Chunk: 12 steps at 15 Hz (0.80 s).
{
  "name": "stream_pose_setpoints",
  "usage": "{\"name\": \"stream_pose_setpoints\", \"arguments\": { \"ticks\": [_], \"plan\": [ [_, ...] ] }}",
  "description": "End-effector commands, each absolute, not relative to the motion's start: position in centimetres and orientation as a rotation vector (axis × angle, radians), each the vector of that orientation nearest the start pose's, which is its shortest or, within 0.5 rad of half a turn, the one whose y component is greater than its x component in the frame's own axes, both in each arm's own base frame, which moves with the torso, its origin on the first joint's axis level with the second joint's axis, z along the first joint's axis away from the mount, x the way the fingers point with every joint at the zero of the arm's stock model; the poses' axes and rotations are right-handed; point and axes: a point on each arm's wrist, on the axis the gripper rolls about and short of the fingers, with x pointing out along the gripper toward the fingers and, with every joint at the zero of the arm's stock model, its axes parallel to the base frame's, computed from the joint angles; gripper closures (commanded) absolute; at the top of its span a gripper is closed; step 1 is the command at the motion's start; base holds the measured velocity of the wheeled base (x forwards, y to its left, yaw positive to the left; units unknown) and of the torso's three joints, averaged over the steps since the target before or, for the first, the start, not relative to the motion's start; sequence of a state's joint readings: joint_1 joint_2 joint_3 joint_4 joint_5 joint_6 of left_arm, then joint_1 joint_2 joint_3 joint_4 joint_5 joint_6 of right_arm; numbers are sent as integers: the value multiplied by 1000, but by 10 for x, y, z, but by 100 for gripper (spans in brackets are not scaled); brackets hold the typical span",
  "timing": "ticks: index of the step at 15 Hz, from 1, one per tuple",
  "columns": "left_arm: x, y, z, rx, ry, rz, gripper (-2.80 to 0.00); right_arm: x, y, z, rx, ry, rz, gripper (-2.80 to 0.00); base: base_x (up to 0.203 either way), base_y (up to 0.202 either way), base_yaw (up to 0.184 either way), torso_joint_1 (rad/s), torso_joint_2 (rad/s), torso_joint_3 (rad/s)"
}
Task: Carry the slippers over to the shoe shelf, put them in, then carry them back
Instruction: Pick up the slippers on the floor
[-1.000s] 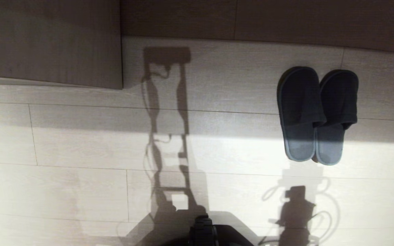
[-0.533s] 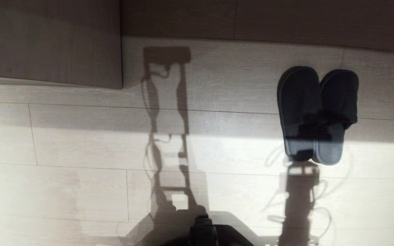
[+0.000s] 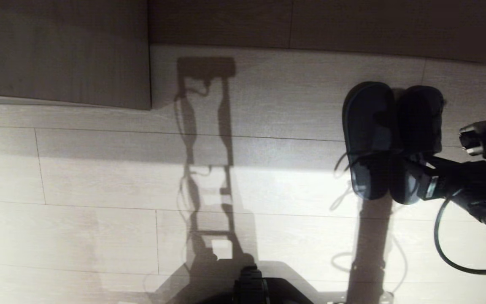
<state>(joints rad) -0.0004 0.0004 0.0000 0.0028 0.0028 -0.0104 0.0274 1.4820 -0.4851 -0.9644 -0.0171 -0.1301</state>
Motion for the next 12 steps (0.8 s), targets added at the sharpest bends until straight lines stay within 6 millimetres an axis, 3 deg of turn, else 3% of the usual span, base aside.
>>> {"name": "stream_pose_setpoints", "arguments": {
  "ticks": [1, 5, 8, 12],
  "plan": [
    [-23, 0, 75, -11, 3, 3, 0, 266, 7, 166, -144, 80, 8, -280, 0, 0, 0, 0, 0, 0],
    [-23, 0, 75, -12, 3, 2, 0, 280, 8, 164, -152, 11, -9, -280, 0, 0, 0, 0, 0, 0],
    [-23, 0, 75, -12, 3, 3, 0, 294, 7, 158, -145, -140, -66, -280, 0, 0, 0, 0, 0, 0],
    [-23, 0, 75, -12, 3, 3, 0, 284, 8, 157, -142, -148, -74, -280, 0, 0, 0, 0, 0, 0]
  ]
}}
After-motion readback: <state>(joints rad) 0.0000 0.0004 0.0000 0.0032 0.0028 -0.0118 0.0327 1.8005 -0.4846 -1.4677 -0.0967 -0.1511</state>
